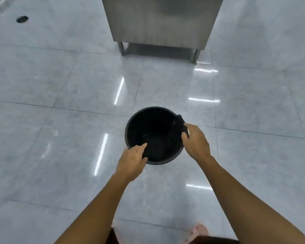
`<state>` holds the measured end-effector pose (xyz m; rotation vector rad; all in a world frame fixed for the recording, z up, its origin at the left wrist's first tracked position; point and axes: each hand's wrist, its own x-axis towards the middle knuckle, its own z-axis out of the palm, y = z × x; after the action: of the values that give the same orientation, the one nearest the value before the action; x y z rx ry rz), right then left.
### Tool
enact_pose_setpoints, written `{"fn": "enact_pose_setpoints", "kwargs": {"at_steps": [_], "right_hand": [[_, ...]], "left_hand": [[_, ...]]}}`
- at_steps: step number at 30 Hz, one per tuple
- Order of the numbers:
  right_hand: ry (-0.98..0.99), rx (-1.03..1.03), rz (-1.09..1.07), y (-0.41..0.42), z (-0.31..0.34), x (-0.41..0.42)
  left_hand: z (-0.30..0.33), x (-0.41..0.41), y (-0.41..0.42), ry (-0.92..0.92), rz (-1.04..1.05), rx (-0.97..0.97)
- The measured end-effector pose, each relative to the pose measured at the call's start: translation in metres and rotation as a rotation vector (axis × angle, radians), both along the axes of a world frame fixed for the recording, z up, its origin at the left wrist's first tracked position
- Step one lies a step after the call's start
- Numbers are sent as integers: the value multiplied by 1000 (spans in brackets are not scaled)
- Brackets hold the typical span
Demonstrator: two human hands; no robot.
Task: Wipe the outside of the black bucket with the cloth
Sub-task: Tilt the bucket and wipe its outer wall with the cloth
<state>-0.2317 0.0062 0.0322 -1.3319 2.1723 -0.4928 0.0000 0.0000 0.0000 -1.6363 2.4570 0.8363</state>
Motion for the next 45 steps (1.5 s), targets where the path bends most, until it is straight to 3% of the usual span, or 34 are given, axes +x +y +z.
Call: {"fn": "enact_pose_setpoints", "kwargs": {"at_steps": [5,9,14,17,23,27,31,39,42,45], "right_hand": [[-118,-27,-226,-23,-103,-17],[-405,-3,-488,-49,-166,-39],[-733,39,-545,-52,-197,-47],[-817,-12,-581,-48,-195,-41],[-709,45,-618,-24,-176,-27],[-957,288,-611,-4,-171,-20],[-1021,292,-575,6,-179,-17],[-1258,-26,-838,3,-171,-1],[-1193,-203,-858,3,-158,2],[-1130,-342,-828,2,-141,0]], "left_hand": [[-114,5,2,12,-314,-280],[-168,21,-17,29,-644,-630],[-190,32,-32,57,-710,-809],[-190,23,-32,62,-647,-806],[-175,15,-14,-36,-500,-751],[-171,14,5,-45,-467,-725],[-174,22,18,-47,-440,-716],[-172,35,44,-4,-502,-637],[-161,40,50,-117,-553,-628],[-154,44,47,-117,-574,-668]]}}
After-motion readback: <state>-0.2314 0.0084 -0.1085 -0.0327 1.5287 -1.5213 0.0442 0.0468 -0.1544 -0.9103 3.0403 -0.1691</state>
